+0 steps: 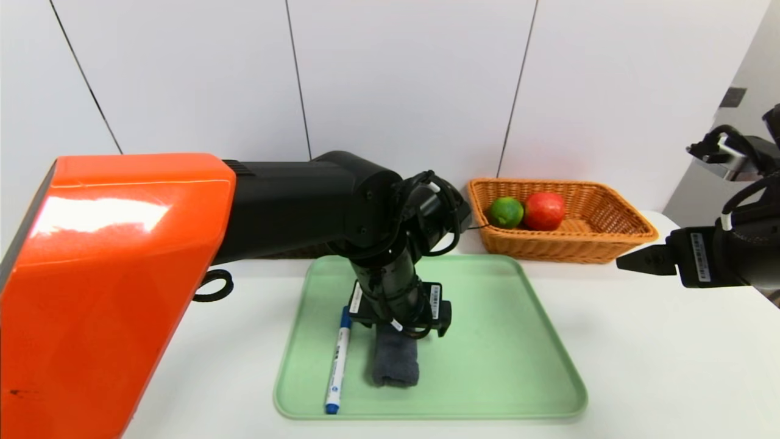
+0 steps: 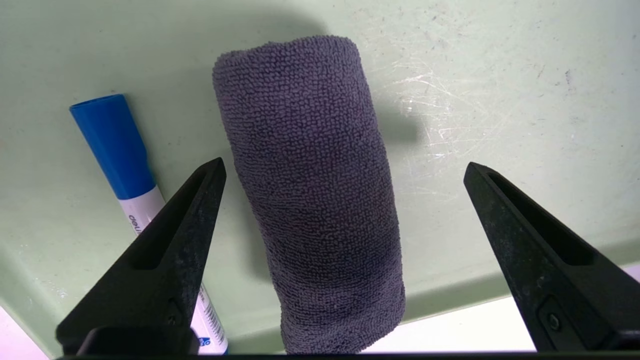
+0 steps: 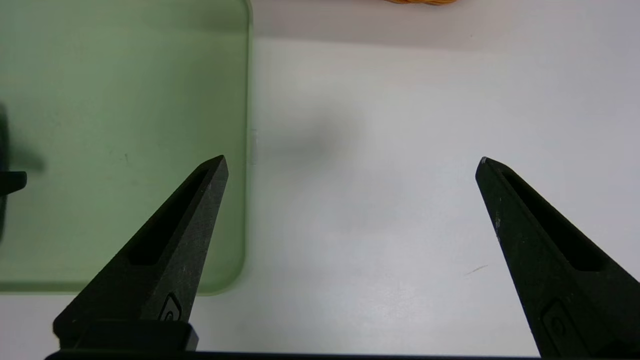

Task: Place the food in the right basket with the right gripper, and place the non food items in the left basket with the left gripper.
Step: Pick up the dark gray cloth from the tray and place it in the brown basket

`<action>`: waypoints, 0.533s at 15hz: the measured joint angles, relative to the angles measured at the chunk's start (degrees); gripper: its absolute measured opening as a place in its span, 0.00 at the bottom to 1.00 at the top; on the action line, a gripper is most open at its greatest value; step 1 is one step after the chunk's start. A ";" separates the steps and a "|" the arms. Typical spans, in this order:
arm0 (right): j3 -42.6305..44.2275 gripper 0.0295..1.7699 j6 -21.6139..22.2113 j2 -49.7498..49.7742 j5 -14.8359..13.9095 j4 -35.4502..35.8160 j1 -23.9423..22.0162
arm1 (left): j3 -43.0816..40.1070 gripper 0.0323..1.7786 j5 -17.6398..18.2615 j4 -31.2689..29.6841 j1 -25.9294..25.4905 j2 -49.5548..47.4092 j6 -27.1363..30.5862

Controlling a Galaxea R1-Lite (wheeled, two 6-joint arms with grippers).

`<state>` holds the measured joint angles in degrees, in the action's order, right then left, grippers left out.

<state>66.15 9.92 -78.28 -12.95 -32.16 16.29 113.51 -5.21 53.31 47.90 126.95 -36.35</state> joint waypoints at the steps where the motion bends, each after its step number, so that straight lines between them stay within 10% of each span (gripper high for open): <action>1: -0.77 0.97 0.22 0.90 -0.30 0.00 -0.22 | 0.00 0.95 -0.02 0.07 0.02 0.00 -0.05; 8: -3.80 0.97 1.82 3.94 -0.78 0.09 -0.61 | -0.24 0.95 -0.24 0.49 -0.02 0.41 0.02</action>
<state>62.34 11.74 -74.34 -13.73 -32.07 15.68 113.26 -5.45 53.80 47.87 127.37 -36.33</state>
